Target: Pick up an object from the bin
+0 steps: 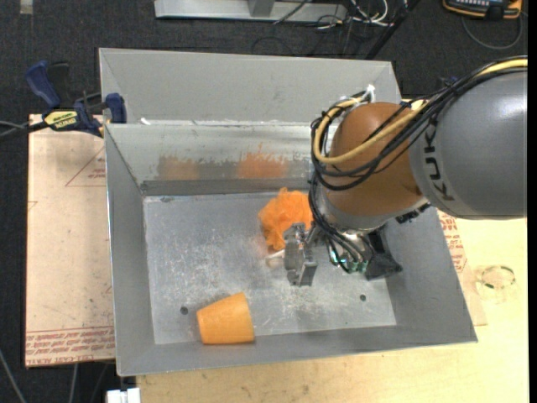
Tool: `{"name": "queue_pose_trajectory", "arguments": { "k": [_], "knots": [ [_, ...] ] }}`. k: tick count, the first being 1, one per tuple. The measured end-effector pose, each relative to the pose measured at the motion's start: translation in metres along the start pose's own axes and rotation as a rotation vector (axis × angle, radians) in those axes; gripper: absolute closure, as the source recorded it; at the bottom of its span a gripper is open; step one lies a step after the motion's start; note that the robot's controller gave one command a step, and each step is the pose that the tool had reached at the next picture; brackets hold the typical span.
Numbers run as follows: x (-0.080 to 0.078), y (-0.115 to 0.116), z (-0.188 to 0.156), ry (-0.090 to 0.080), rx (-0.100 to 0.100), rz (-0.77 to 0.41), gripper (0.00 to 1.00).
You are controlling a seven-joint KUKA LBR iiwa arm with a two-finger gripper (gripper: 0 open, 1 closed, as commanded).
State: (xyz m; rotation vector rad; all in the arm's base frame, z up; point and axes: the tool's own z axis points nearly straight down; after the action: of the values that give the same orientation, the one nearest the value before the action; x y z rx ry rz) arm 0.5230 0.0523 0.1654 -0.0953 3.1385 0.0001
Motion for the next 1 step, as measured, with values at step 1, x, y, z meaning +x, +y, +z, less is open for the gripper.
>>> {"name": "queue_pose_trajectory", "arguments": {
  "k": [1],
  "knots": [
    [0.0, -0.0001, 0.0, 0.0, 0.0, 0.0, 0.0]
  ]
}}
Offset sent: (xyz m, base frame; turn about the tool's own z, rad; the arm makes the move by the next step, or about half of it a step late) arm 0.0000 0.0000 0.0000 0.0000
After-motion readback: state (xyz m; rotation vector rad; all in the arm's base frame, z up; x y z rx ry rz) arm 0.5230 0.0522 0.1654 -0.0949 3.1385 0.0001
